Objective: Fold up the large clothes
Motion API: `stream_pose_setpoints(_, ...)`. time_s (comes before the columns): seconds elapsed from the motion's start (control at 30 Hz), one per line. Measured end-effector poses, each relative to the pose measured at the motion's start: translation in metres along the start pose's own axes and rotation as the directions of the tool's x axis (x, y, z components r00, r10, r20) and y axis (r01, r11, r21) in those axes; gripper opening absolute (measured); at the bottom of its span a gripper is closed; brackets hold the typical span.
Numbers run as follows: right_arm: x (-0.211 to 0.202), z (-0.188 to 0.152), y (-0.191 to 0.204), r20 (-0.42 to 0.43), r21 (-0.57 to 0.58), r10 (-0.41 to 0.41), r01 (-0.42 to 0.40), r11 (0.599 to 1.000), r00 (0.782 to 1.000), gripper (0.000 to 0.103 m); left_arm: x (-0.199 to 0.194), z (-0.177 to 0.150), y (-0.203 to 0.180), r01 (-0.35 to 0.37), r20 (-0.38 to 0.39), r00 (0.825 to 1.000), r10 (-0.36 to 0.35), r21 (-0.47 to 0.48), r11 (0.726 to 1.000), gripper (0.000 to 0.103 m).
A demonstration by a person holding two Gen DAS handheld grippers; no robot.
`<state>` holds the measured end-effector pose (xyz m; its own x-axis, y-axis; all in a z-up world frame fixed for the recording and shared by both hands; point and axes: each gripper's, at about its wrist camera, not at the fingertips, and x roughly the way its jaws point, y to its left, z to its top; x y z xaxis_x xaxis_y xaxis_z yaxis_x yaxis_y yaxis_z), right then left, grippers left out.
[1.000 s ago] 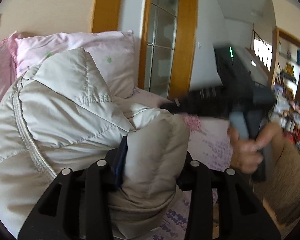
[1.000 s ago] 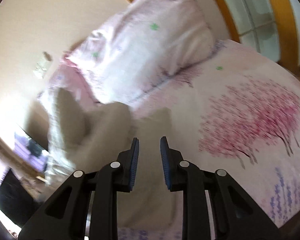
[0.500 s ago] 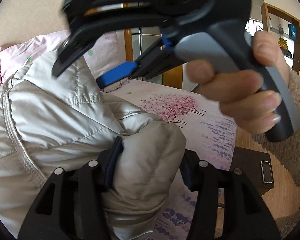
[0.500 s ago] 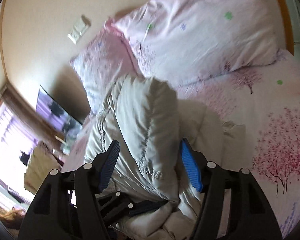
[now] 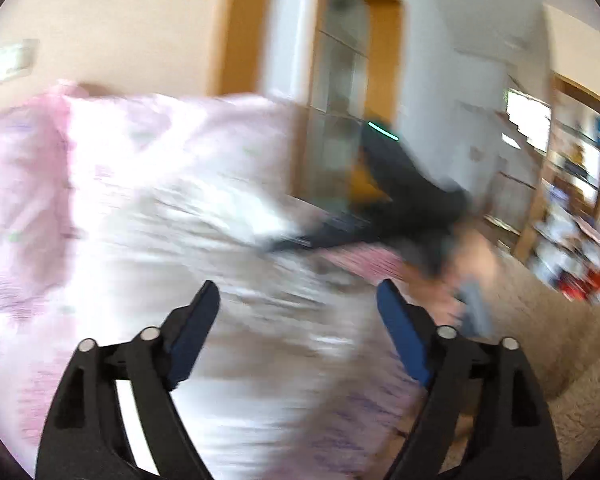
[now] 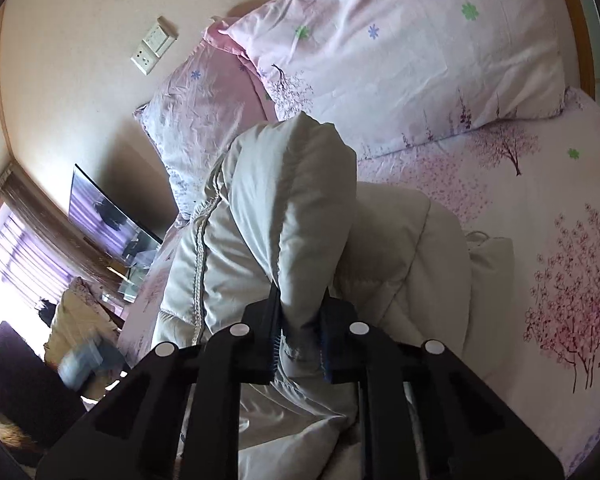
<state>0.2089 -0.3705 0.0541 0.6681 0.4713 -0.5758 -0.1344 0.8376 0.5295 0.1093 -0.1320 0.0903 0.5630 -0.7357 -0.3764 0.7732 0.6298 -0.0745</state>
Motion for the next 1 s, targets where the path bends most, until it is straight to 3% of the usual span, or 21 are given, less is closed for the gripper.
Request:
stream_pose_setpoints(0.1,-0.013,0.001,0.011,0.042,-0.029,-0.016,0.018,0.999,0.999,0.012,0.001,0.006,0.053,-0.195,-0.03,0.981,0.193,-0.062,0.979,0.083)
stream_pose_setpoints(0.27,-0.038,-0.003,0.023,0.12,-0.071,-0.087,0.096,0.993,0.989,0.011,0.018,-0.004,0.109,-0.294,-0.122,0.953,0.276,-0.163,0.942,0.083)
stream_pose_setpoints(0.57,-0.029,-0.02,-0.039,0.083,0.096,-0.144,0.136,0.986,0.986,0.012,0.048,-0.013,0.102,-0.252,-0.176,0.958,0.226,-0.145,0.957,0.085)
stream_pose_setpoints(0.73,-0.022,-0.025,-0.064,0.062,0.151,-0.142,0.131,0.98,0.988,0.013,0.059,-0.015,0.081,-0.267,-0.195,0.949,0.247,-0.082,0.96,0.085)
stream_pose_setpoints(1.0,-0.001,-0.023,-0.091,-0.015,0.2,-0.14,0.14,0.97,0.99,0.017,0.079,-0.021,0.073,-0.272,-0.248,0.936,0.249,-0.063,0.96,0.085)
